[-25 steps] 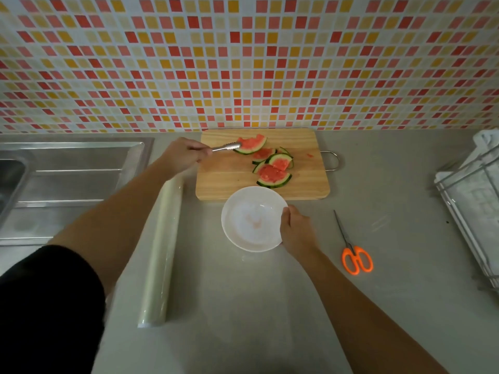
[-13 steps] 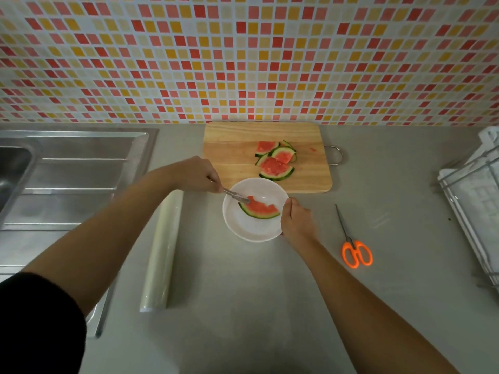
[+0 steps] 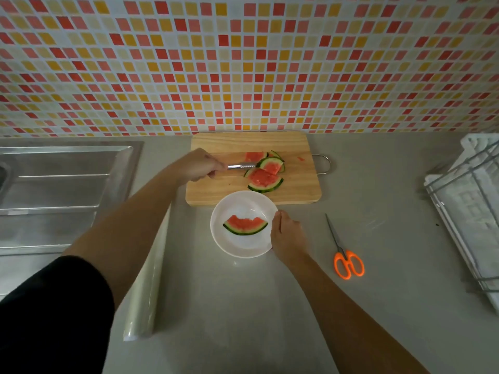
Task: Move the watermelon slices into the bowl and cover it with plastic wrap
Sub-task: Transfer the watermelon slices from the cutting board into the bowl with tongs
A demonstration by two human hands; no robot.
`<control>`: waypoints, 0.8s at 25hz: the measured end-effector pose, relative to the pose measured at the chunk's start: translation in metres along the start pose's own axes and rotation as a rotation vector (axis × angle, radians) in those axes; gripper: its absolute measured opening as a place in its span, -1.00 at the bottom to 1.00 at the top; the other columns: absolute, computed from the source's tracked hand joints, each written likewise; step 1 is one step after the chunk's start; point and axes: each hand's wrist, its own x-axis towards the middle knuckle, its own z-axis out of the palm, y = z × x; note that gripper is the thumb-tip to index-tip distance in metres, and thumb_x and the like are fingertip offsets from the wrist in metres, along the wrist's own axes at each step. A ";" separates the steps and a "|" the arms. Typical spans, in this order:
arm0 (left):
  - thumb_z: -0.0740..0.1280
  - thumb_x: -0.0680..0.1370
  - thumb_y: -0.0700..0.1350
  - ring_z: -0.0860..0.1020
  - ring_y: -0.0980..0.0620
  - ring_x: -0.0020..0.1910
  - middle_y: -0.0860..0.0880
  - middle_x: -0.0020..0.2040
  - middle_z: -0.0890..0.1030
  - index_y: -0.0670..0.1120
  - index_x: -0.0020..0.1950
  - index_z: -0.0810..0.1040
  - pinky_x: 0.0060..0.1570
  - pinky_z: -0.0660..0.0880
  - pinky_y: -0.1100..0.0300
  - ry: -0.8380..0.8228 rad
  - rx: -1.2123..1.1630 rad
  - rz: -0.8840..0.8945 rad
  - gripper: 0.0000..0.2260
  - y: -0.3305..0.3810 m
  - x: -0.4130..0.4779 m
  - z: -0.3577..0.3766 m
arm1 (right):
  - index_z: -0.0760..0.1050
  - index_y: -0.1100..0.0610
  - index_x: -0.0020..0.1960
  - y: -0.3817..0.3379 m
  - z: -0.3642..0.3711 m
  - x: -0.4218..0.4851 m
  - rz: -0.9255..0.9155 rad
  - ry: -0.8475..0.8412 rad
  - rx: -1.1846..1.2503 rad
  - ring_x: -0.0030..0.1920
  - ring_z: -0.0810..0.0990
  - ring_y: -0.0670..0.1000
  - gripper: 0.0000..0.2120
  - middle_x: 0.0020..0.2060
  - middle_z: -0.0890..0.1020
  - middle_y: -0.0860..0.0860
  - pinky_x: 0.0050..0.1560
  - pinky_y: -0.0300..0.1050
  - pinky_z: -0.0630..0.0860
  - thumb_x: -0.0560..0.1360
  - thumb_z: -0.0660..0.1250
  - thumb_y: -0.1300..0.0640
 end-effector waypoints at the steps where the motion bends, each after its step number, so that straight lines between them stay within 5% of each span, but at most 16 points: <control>1: 0.37 0.49 0.07 0.33 0.07 -0.45 0.01 -0.36 0.50 -0.10 -0.21 0.62 -0.40 0.27 0.25 0.002 -0.006 -0.006 -0.76 -0.001 0.007 0.005 | 0.44 0.25 0.01 0.001 0.000 0.001 0.001 -0.004 -0.006 -0.12 0.60 0.23 -0.65 -0.15 0.61 0.24 -0.14 0.01 0.50 0.63 -0.04 0.07; 4: 0.35 0.51 0.02 0.46 0.14 -0.26 0.07 -0.26 0.58 0.06 -0.05 0.66 -0.30 0.32 0.30 0.037 -0.074 0.062 -0.89 0.002 0.018 0.014 | 0.44 0.25 0.02 0.001 -0.001 0.001 -0.006 -0.009 -0.030 -0.12 0.59 0.22 -0.65 -0.16 0.60 0.22 -0.20 -0.08 0.41 0.64 -0.04 0.07; 8: 0.39 0.47 0.10 0.52 0.13 -0.07 0.04 -0.13 0.63 0.08 0.08 0.64 -0.08 0.32 0.28 -0.022 -0.028 0.110 -0.77 0.005 0.026 0.024 | 0.44 0.24 0.01 0.002 -0.001 0.001 -0.026 0.000 -0.031 -0.14 0.59 0.22 -0.66 -0.18 0.60 0.22 -0.20 -0.05 0.43 0.63 -0.04 0.08; 15: 0.41 0.48 0.02 0.53 0.08 -0.06 0.01 0.00 0.65 0.02 0.16 0.63 -0.20 0.35 0.38 0.011 -0.038 0.222 -0.73 0.002 0.031 0.025 | 0.43 0.24 -0.01 0.001 -0.001 0.002 -0.035 0.005 -0.037 -0.14 0.58 0.25 -0.66 -0.23 0.56 0.21 -0.12 0.06 0.51 0.63 -0.04 0.07; 20: 0.43 0.46 0.04 0.58 -0.04 0.09 -0.01 0.05 0.67 0.07 0.11 0.65 0.09 0.45 0.14 0.010 -0.101 0.226 -0.76 -0.007 0.032 0.019 | 0.44 0.24 -0.02 0.000 -0.001 0.001 -0.039 0.013 -0.030 -0.15 0.59 0.22 -0.66 -0.19 0.60 0.23 -0.12 0.07 0.54 0.63 -0.03 0.07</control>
